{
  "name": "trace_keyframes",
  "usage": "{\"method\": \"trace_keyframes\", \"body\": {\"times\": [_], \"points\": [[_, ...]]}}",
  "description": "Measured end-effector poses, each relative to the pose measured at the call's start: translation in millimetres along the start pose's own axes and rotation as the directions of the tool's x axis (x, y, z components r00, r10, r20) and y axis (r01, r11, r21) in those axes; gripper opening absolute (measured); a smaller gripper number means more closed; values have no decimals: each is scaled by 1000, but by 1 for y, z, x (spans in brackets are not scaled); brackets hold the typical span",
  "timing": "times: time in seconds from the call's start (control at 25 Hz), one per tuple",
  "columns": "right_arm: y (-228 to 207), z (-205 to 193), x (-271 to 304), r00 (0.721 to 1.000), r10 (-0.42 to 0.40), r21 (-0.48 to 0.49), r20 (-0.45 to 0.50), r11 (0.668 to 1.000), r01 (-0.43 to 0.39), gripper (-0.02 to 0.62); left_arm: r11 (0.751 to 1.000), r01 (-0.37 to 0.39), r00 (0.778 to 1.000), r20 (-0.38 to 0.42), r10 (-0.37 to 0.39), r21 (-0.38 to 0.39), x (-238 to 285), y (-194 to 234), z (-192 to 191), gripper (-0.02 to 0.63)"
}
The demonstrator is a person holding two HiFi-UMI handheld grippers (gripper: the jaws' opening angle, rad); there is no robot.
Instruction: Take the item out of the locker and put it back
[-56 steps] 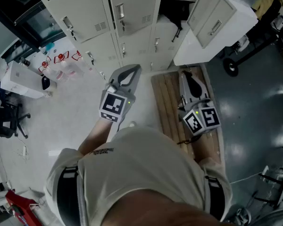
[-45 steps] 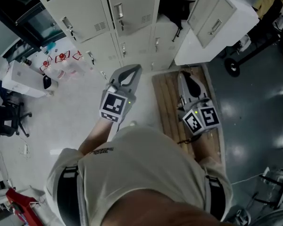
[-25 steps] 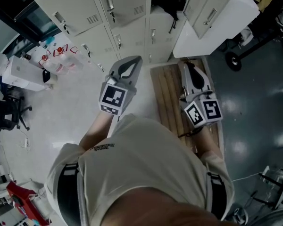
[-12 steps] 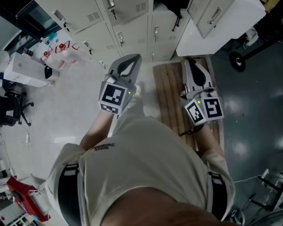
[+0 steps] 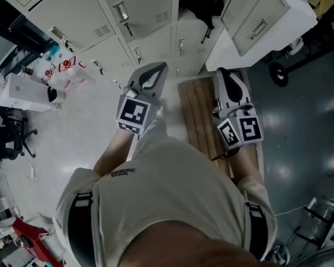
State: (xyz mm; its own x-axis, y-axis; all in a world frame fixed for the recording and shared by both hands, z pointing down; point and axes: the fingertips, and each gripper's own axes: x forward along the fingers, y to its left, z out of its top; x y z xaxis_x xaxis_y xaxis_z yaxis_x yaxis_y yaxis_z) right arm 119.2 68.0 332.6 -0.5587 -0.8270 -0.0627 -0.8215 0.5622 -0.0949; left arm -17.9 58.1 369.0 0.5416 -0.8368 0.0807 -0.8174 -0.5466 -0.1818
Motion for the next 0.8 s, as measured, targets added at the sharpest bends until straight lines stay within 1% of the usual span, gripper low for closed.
{"method": "trace_keyframes", "body": {"times": [0.48,0.64,0.8], "points": [[-27,-12,92,999,-43,21,-14,999,43,3,999,49,999,5,-49,-4,66,70,-8,14],[-34,-9,126,998,-63,15,-9,998,63,3,997,80,996,33,-80,8,89,93,-2,14],[-48,-6,162,995,-103,11,-4,995,103,3,992,127,992,14,-127,-19,115,114,-2,12]]}}
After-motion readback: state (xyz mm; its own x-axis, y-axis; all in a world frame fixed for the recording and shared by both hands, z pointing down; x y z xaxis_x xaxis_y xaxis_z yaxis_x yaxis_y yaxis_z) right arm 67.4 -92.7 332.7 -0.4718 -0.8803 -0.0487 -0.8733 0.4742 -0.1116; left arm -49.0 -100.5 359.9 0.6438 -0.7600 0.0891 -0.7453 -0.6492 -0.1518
